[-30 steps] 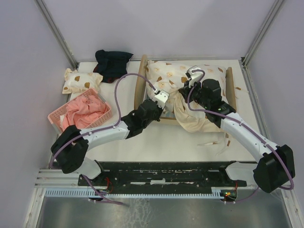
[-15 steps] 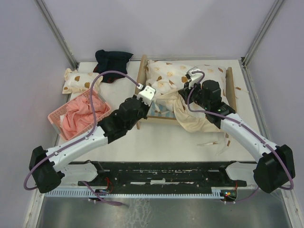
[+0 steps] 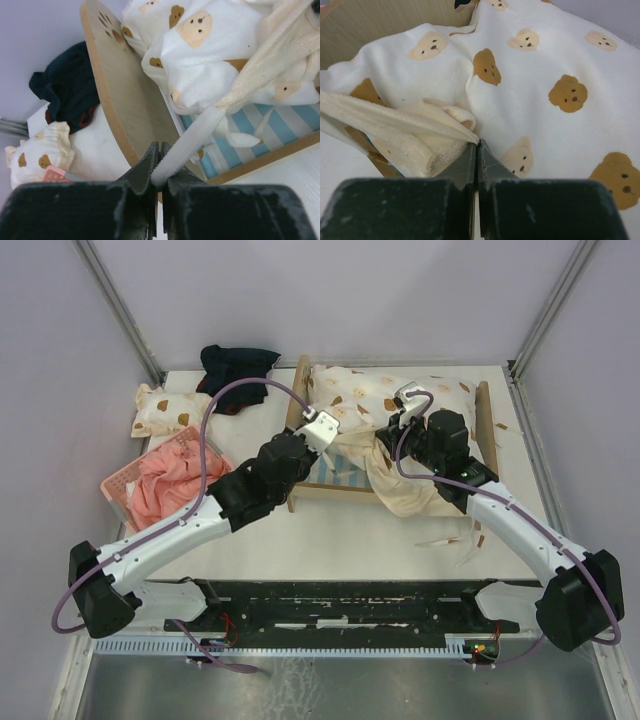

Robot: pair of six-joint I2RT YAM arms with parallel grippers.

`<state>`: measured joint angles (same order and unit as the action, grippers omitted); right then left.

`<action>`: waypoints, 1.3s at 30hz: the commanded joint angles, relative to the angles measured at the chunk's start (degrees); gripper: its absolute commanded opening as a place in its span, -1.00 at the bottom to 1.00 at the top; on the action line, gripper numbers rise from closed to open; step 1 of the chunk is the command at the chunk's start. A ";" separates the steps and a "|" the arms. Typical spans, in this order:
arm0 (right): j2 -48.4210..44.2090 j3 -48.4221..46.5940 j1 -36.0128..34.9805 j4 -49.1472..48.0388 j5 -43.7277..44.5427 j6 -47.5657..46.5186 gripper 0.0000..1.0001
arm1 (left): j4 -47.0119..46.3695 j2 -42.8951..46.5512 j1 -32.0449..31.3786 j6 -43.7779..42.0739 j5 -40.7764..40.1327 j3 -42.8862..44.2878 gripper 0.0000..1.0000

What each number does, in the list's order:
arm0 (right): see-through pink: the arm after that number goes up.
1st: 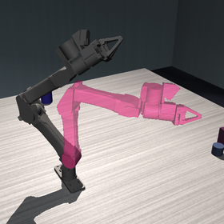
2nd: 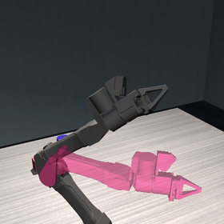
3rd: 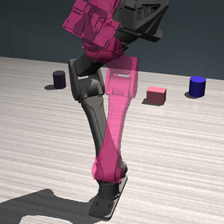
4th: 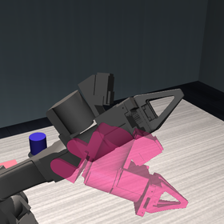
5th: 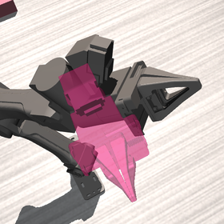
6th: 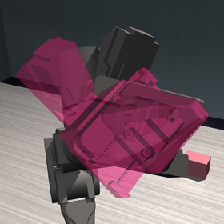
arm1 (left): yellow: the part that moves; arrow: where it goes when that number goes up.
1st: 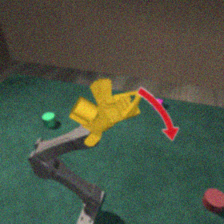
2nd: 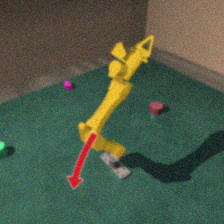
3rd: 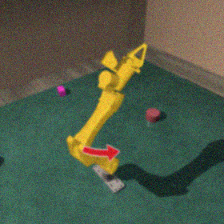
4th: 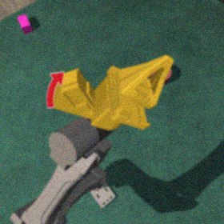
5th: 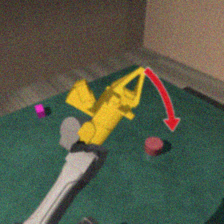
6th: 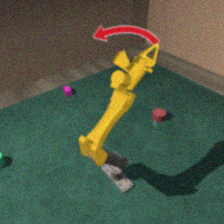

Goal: Set up the pet bed

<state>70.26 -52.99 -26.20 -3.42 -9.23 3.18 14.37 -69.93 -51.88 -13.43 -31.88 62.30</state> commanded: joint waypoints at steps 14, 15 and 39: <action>-1.59 0.09 0.48 -2.43 0.00 -0.96 -0.96 | -2.13 -1.36 -2.43 -12.06 -4.64 4.49 -0.82; -1.68 0.19 0.48 -2.39 0.07 -1.07 -0.96 | -1.91 -1.57 -2.46 -11.73 -4.87 4.33 -0.81; -2.16 -0.19 0.47 -1.11 -0.32 -2.39 -0.96 | -6.42 -2.18 -3.13 -17.30 -10.28 2.16 -0.78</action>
<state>69.41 -52.66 -26.13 -2.76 -9.93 1.48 11.68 -73.76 -54.52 -28.40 -41.54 65.08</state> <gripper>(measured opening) 0.026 0.105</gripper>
